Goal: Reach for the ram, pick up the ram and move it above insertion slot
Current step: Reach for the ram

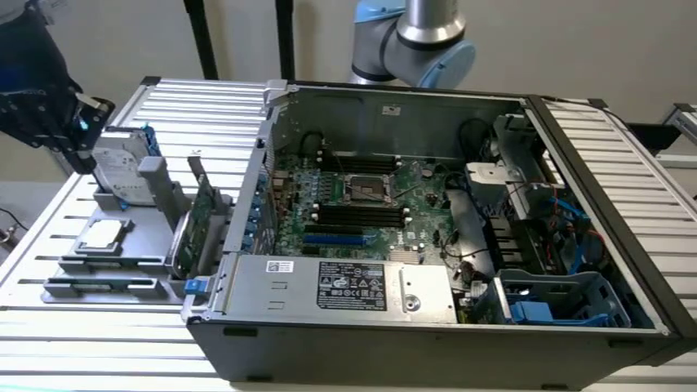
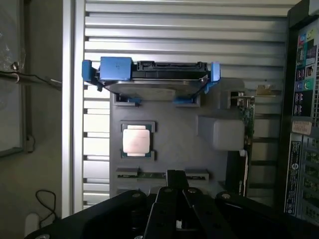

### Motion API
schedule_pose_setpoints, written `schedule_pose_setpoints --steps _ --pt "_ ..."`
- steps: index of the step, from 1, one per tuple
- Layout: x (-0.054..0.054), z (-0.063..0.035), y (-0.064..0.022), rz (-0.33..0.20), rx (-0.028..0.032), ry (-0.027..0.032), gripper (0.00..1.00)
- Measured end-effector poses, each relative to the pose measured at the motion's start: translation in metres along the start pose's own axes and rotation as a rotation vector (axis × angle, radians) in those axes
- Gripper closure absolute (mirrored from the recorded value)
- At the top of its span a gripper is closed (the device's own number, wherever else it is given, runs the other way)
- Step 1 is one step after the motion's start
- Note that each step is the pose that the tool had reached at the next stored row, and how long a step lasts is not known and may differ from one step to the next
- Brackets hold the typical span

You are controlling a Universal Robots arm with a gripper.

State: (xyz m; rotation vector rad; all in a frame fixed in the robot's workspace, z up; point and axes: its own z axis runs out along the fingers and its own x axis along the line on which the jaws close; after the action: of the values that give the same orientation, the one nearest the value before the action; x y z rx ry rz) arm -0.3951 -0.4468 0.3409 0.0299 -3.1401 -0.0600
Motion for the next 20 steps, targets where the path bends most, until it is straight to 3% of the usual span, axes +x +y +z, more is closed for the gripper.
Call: schedule_pose_setpoints --steps 13,16,20 --pt "0.001 -0.0008 -0.059 0.0 0.0 0.0002 0.89" --pt "0.001 -0.0009 -0.0621 -0.012 0.0001 0.0005 0.89" --pt "0.001 -0.0007 -0.0622 -0.082 0.0001 0.0031 0.89"
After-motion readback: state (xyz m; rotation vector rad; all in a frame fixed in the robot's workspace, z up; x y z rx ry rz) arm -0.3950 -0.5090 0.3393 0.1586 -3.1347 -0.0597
